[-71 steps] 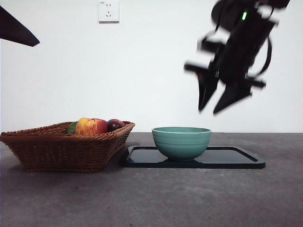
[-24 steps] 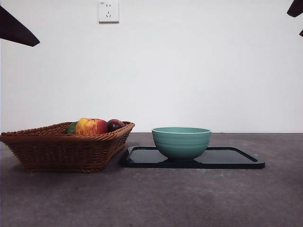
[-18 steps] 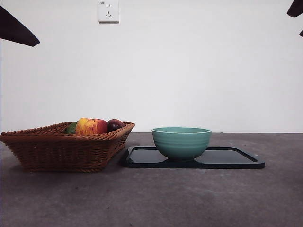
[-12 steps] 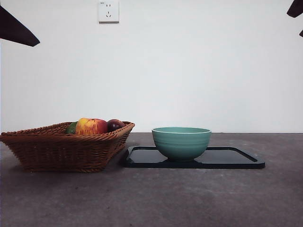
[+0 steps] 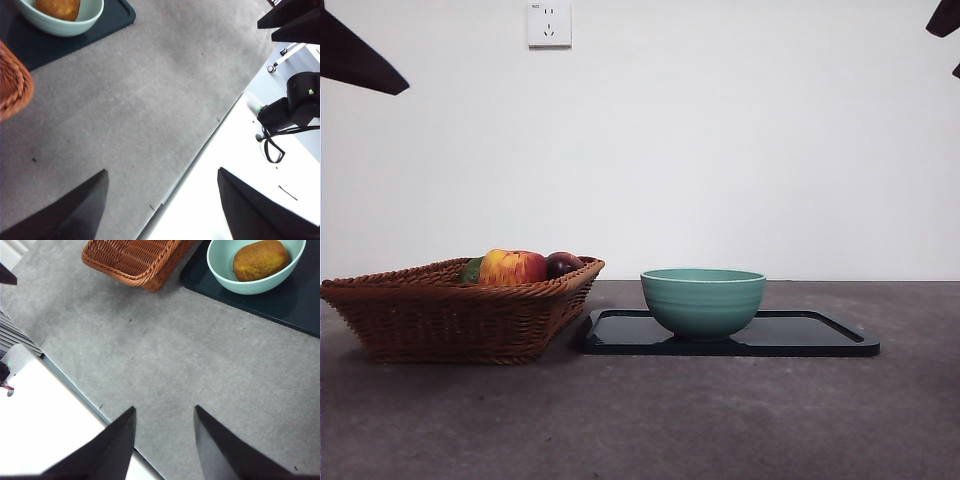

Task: Pick up the wifruite, put it on the bowl, pick up the plate, put it on desk

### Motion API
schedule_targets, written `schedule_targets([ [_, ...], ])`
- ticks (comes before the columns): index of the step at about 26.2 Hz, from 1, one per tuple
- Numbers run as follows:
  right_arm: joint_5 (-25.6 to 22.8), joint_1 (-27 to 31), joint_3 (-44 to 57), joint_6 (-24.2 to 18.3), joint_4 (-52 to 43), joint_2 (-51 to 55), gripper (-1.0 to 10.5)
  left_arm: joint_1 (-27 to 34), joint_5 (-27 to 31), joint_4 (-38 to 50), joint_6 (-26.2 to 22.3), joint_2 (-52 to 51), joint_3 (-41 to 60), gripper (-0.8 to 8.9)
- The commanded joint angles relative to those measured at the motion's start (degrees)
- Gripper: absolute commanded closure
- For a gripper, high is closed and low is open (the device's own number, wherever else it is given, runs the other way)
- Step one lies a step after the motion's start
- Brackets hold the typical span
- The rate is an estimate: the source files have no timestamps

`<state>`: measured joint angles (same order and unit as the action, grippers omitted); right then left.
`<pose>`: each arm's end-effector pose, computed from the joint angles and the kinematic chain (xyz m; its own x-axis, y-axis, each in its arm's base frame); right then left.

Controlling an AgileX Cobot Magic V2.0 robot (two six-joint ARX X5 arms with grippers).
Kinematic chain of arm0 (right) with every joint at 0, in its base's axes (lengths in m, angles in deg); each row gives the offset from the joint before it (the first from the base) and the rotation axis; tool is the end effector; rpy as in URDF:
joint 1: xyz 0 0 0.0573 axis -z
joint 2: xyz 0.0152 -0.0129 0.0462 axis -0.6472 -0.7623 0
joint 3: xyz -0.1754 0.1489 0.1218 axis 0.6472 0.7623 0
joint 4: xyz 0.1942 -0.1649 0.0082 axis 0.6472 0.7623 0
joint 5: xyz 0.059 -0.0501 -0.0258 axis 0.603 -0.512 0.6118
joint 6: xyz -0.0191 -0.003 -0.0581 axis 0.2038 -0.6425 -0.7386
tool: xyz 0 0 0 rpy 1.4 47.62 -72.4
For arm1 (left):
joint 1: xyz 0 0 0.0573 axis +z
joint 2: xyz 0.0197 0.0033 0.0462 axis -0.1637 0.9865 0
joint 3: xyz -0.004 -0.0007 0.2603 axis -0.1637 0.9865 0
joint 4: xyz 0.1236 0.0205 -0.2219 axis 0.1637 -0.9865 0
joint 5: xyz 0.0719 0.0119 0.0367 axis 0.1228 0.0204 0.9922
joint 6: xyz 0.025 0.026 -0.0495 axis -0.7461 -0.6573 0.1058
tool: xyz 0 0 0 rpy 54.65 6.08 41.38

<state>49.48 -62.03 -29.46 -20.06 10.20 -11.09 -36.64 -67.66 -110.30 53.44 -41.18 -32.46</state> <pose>0.1147 0.0666 0.2831 0.4097 0.6767 -0.6117 -0.5700 0.7135 0.4075 0.1371 -0.0976 0.2846 0.2515 -0.7889 -0.5607 0.7185 0.5404 -0.4379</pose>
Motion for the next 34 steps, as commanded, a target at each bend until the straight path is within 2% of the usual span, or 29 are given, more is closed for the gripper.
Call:
schedule_targets([
  [1, 0.17, -0.31, -0.37, -0.70, -0.57, -0.22, 7.6, -0.24, -0.09, 2.45, 2.51, 0.50, -1.27, 4.70],
  [8, 0.17, -0.31, -0.37, -0.70, -0.55, -0.22, 7.6, -0.24, 3.56, 5.64, 2.64, 4.72, -6.23, 4.70],
  [14, 0.20, -0.31, -0.37, -0.70, -0.52, -0.22, 7.6, -0.33, 5.01, 5.60, 0.72, 14.49, -15.17, 4.70],
  [21, 0.20, -0.31, -0.37, -0.72, -0.48, -0.20, 7.6, -2.86, 8.70, 5.60, -3.13, 36.83, -35.32, 4.70],
  [24, 0.17, -0.31, -0.37, -0.72, -0.50, -0.22, 7.6, -3.91, 12.39, 5.57, -4.72, 45.20, -41.90, 4.70],
  [29, 0.17, -0.31, -0.37, -0.87, -0.46, -0.22, 7.6, -5.68, 14.32, 5.70, -6.67, 56.85, -49.96, 4.70],
  [34, 0.17, -0.31, -0.37, -0.92, 0.42, -0.20, 7.6, -8.57, 19.41, 5.88, -12.15, 65.37, -54.31, 4.70],
])
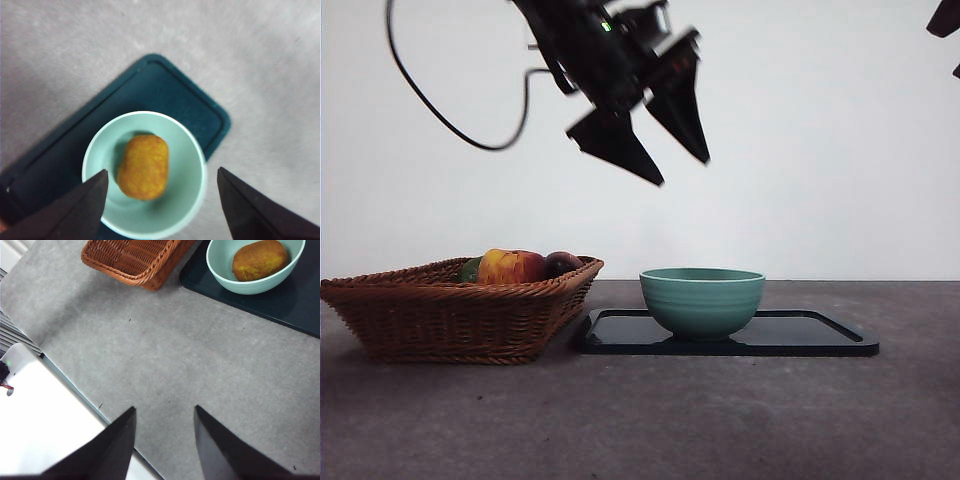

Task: Pick up the wifruite, put it on the bowl, pick up the plate, put it on desk

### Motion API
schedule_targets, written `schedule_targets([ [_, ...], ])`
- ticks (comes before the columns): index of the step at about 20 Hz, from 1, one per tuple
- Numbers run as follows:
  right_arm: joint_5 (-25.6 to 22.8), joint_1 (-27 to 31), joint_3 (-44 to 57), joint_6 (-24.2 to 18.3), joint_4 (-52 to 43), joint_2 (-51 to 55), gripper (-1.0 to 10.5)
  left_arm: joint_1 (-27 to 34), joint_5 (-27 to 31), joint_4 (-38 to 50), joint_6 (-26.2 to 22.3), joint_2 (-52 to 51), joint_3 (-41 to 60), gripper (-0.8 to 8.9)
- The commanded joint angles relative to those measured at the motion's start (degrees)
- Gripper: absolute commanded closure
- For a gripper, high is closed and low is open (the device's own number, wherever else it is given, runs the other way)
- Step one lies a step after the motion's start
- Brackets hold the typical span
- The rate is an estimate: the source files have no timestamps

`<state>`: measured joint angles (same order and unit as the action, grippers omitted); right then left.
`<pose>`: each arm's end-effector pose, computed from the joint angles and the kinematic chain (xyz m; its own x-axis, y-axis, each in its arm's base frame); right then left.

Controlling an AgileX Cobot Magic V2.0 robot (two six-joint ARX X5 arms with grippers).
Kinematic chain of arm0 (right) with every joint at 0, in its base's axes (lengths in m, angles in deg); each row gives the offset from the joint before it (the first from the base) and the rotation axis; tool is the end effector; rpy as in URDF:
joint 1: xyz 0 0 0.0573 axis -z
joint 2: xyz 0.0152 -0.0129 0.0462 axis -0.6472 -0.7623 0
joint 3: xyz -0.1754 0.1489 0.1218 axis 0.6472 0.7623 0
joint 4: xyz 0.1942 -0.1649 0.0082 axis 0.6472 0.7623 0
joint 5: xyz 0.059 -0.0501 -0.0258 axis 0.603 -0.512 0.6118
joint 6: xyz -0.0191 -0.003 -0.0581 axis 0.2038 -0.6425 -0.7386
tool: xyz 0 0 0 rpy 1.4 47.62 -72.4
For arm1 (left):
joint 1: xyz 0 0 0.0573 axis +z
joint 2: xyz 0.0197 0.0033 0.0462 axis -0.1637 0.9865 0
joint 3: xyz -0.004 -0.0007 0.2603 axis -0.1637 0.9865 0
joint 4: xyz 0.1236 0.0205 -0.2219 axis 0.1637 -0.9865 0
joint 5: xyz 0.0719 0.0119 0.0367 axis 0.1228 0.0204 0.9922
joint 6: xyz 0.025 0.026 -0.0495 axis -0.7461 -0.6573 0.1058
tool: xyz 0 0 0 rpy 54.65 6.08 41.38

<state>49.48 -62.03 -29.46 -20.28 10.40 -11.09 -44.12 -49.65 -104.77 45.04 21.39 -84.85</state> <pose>0.1145 0.0666 0.2828 0.4077 0.6759 -0.6139 -0.5714 0.7133 0.4058 0.3516 -0.2588 0.2804 0.3439 -0.6119 -0.7123 0.7681 0.6196 -0.1615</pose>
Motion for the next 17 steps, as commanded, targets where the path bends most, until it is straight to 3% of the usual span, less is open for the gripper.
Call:
schedule_targets([
  [1, 0.17, -0.31, -0.37, -0.81, 0.52, -0.20, 7.6, -1.60, 2.34, 0.57, -5.14, 3.89, -1.95, 4.70],
  [10, 0.20, -0.31, -0.37, -0.83, 1.51, -0.20, 7.6, -4.33, 7.48, 5.20, -8.74, 10.54, -1.95, 4.70],
  [17, 0.13, -0.31, -0.37, -0.85, 1.86, -0.17, 7.6, -4.39, 7.56, 6.16, -9.46, 12.85, -1.95, 4.70],
])
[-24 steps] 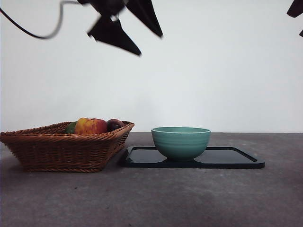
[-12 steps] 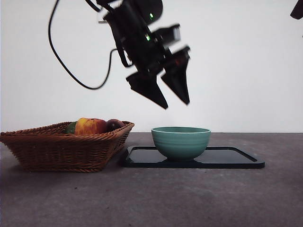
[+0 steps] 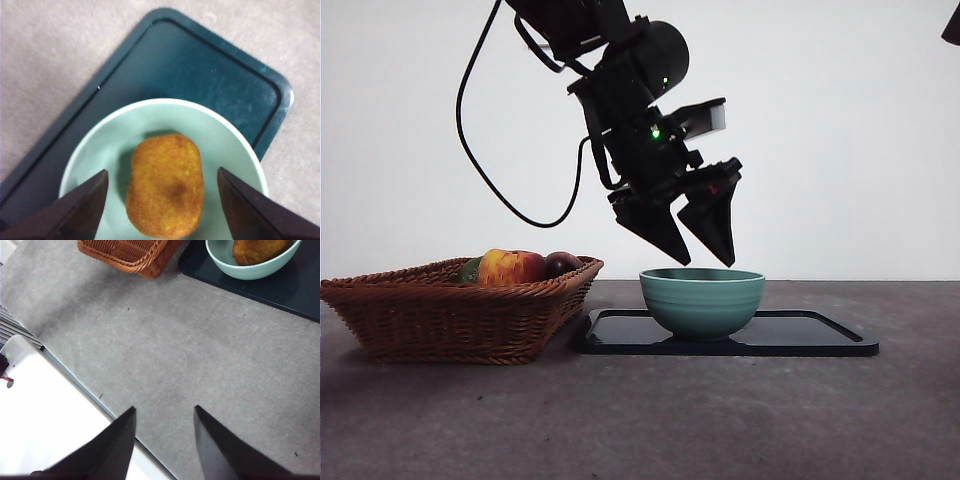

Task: Pick up the wifruite, put it on the bowl, pick up the plate, put it on desk

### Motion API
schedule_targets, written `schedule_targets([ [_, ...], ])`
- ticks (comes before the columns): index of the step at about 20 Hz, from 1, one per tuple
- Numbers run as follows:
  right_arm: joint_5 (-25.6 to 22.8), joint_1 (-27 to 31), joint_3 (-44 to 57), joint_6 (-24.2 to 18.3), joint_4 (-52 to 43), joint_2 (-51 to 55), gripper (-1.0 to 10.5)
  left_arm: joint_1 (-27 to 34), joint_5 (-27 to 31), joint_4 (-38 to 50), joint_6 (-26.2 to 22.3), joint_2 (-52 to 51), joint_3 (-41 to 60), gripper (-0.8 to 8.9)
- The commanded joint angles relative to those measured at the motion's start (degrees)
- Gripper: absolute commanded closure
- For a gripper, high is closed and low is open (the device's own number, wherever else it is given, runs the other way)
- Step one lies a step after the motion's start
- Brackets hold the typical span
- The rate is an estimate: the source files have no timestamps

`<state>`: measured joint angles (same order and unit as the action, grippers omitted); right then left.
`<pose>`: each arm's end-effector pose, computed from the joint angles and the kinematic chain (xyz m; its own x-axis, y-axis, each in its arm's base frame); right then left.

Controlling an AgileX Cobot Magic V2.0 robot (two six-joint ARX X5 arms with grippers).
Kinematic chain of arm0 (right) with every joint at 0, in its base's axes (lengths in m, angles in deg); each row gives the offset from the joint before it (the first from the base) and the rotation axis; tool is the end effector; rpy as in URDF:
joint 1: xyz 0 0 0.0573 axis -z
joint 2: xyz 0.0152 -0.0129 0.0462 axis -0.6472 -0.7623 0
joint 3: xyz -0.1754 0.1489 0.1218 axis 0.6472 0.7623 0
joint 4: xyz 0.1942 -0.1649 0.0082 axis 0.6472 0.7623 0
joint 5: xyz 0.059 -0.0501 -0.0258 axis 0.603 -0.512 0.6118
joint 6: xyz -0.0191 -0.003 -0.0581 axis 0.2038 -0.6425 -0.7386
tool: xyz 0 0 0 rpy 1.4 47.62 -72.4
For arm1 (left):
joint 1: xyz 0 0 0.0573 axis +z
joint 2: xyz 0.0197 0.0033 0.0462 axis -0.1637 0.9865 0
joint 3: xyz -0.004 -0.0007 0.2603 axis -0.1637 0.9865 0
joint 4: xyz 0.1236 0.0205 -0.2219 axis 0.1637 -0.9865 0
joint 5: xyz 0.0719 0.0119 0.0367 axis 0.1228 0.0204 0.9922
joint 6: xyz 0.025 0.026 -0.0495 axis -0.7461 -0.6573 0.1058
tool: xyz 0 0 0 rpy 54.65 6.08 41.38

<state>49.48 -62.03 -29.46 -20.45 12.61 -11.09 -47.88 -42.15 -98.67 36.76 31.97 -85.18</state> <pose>0.1118 0.0655 0.2800 0.3853 0.6670 -0.6377 -0.5589 0.7186 0.4139 0.3655 -0.2998 0.2080 0.3554 -0.5128 -0.7815 0.8282 0.5604 0.0090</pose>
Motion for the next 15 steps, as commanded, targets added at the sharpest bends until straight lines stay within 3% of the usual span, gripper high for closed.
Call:
schedule_targets([
  [1, 0.09, -0.31, -0.37, -0.68, -0.35, -0.17, 7.6, -0.81, 0.07, -0.09, -1.75, 2.67, -1.62, 4.70],
  [15, 0.02, -0.31, -0.37, -0.70, -0.42, -0.15, 7.6, -1.20, 0.13, -0.28, -4.74, 3.91, -1.62, 4.70],
])
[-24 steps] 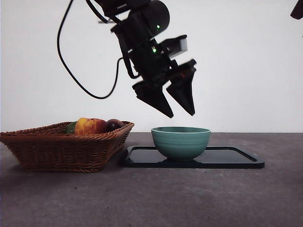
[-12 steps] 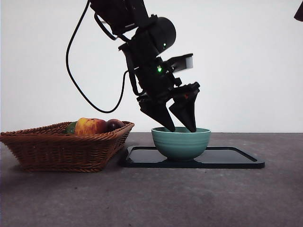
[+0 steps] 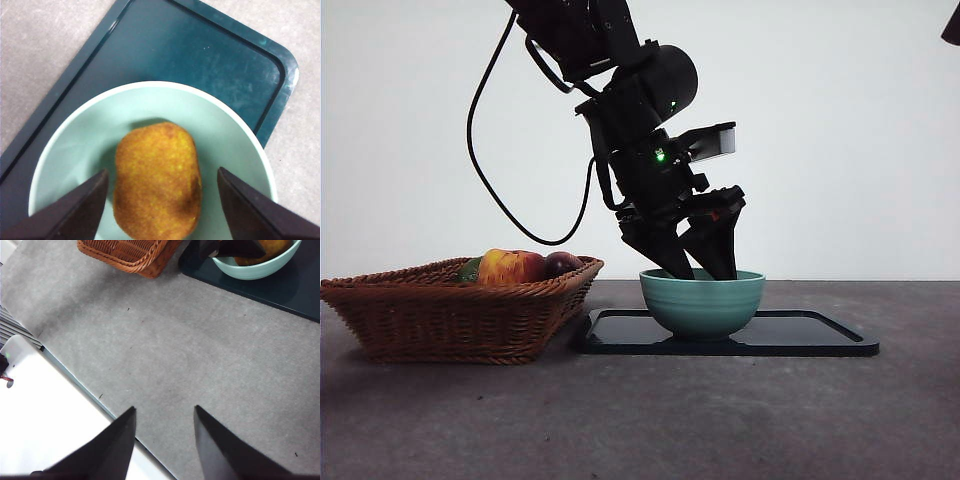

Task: Pick up the wifruite, put it on the bowl, pick up the plate, put it on desk

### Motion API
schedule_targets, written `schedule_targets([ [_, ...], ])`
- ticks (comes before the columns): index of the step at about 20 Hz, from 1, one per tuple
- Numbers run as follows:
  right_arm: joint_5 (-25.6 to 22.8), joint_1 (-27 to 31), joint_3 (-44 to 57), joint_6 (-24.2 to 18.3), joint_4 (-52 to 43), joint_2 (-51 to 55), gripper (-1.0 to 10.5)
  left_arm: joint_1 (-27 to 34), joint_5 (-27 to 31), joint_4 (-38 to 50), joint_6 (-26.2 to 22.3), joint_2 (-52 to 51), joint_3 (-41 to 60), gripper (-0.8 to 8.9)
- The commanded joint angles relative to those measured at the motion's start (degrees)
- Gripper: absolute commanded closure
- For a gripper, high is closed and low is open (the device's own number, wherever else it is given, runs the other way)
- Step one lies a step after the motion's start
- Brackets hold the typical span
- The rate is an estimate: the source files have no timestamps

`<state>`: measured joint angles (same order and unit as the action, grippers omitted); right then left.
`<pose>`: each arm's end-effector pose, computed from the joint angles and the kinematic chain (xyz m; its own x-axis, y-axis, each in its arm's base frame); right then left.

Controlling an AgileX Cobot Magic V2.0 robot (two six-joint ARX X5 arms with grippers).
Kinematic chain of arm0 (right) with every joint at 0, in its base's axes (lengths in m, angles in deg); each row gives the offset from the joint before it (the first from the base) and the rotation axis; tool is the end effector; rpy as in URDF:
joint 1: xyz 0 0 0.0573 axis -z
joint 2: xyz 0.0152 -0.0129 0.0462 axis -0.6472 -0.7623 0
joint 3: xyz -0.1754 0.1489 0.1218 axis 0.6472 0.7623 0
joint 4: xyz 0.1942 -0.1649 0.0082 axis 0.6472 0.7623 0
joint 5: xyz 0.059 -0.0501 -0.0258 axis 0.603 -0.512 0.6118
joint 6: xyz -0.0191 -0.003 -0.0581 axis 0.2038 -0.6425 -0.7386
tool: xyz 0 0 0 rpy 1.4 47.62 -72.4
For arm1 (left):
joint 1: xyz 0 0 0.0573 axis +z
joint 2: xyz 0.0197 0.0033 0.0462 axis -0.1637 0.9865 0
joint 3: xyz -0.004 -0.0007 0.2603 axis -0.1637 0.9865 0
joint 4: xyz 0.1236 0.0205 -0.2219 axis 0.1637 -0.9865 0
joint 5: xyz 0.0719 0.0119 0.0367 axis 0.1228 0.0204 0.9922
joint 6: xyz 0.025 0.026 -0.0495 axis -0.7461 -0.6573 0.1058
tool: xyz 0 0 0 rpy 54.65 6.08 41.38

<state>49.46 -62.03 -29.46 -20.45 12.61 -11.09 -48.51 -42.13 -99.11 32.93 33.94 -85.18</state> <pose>0.1118 0.0655 0.2800 0.3855 0.6668 -0.6378 -0.5588 0.7188 0.4137 0.3642 -0.3055 0.1919 0.3241 -0.4953 -0.8060 0.8622 0.5053 0.0362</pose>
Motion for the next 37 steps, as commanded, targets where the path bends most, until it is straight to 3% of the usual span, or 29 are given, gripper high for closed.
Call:
schedule_targets([
  [1, 0.04, -0.31, -0.37, -0.70, -0.42, -0.15, 7.6, -0.57, 0.11, 0.07, -0.90, 2.23, -1.62, 4.70],
  [6, 0.07, -0.31, -0.37, -0.74, -0.39, -0.11, 7.6, -1.14, 0.11, 0.33, -0.90, 3.13, -1.62, 4.76],
  [9, 0.04, -0.31, -0.37, -0.92, -0.39, -0.11, 7.6, -1.16, 0.11, 0.44, -0.90, 3.13, -1.62, 6.50],
  [13, 0.04, -0.31, -0.37, -0.94, -0.39, -0.11, 7.6, -1.16, 0.11, -1.55, -0.24, 2.97, -3.50, 6.67],
  [21, 0.04, -0.31, -0.37, -1.60, -0.37, -0.09, 7.6, -0.59, 0.04, -16.66, 10.93, 1.70, -27.12, 6.67],
  [27, 0.02, -0.31, -0.37, -1.97, -0.42, -0.11, 7.6, 2.71, 0.11, -22.12, 15.80, -11.02, -28.63, 6.67],
  [30, 0.02, -0.31, -0.37, -2.21, -0.42, -0.11, 7.6, 5.31, 3.96, -26.53, 18.93, -18.34, -28.63, 6.67],
  [37, 0.00, -0.31, -0.37, -2.40, -0.83, -0.11, 7.6, 11.37, 6.60, -37.38, 20.50, -30.21, -26.64, 6.67],
])
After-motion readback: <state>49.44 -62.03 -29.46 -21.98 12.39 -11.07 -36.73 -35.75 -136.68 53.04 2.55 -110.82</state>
